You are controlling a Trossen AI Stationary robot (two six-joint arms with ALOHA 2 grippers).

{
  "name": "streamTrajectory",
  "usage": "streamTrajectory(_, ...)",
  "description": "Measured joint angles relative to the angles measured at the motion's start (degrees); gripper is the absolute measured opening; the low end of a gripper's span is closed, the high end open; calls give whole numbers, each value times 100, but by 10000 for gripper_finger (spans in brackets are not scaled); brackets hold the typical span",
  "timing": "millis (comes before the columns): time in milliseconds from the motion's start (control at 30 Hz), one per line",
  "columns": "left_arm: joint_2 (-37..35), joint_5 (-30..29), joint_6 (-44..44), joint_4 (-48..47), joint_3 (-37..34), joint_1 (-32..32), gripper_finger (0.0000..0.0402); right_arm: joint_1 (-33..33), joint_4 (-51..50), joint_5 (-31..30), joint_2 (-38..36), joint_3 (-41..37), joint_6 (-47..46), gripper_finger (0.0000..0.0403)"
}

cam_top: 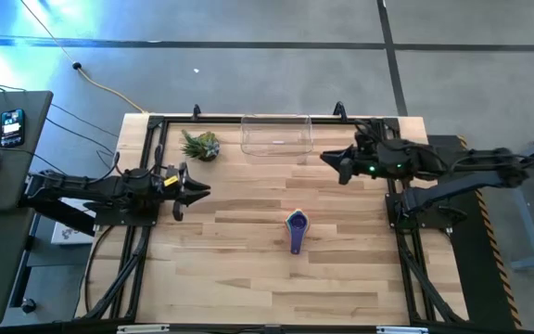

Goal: Nest measuring cups in basket
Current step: Put the nested measuring cups into the transparent bin

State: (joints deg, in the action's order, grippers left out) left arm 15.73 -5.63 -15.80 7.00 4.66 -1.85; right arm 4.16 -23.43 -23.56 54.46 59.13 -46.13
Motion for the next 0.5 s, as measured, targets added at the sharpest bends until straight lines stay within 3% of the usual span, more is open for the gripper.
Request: streamTrajectory(500,-40,-129,243,5,-402,-2,78,0,1234,9,444,0,36,87)
